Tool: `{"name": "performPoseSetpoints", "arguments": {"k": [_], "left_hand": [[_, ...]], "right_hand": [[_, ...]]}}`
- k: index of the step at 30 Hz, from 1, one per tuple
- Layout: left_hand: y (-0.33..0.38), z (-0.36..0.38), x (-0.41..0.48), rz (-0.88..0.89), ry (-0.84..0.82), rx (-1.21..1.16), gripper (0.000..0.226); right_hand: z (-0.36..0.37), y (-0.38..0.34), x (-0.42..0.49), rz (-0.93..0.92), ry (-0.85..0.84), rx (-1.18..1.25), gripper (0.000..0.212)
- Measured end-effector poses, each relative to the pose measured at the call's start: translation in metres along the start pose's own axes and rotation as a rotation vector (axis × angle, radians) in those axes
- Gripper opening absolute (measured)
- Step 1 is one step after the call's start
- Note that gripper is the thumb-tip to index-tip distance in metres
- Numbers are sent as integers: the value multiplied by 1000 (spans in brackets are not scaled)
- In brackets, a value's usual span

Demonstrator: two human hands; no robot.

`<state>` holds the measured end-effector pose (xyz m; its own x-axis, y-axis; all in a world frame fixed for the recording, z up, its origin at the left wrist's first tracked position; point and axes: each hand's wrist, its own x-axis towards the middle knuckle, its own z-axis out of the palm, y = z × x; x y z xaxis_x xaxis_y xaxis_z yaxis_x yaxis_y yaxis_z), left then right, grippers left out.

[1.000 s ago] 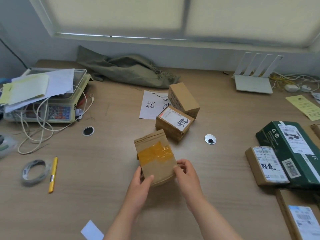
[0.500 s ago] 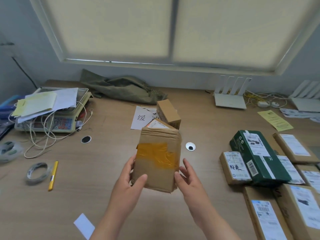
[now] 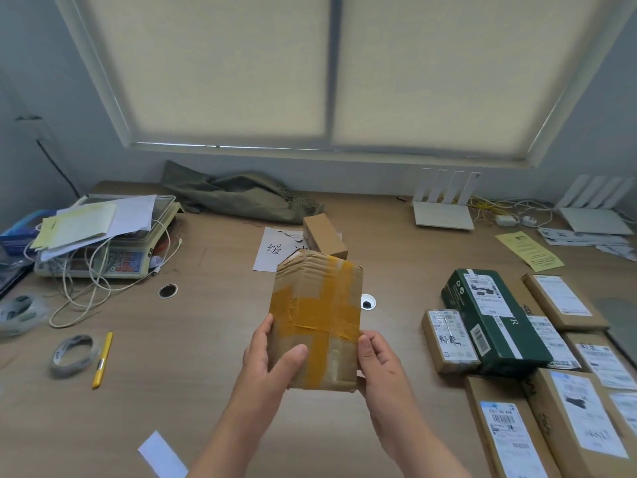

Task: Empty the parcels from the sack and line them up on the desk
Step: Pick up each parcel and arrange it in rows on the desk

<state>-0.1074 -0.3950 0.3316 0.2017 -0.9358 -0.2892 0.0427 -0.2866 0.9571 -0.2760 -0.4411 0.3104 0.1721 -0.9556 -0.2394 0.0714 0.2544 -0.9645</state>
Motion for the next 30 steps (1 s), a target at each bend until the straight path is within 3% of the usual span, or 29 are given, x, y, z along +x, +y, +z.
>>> {"name": "performPoseSetpoints", "arguments": {"k": [3,5,9,14,18,23,28,30], "left_hand": [[4,1,-5,22,-109,-287,65],[4,3,-7,20,-105,-391,56],[0,5,-3,-20,4,-387,43],[-1,4,-1,49,65,-316,30],[-1,7,-2,51,79,-218,38],[1,11,-6,40,18,-213,28],[2,12,-8,34,-67,-215,70],[0,16,-8,23,-92,-231,73]], "right_hand": [[-3,-2,0,14,-52,12,24],[-7,-4,0,44,-102,45,48],[-9,-13,-3,54,-199,110,50],[-5,-14,-7,45,-116,184,62],[-6,-16,-12,64,-124,302,52],[-8,-12,-20,47,-157,286,53],[-8,-7,-28,43,-187,253,66],[-10,-6,-29,52,-171,309,62]]}}
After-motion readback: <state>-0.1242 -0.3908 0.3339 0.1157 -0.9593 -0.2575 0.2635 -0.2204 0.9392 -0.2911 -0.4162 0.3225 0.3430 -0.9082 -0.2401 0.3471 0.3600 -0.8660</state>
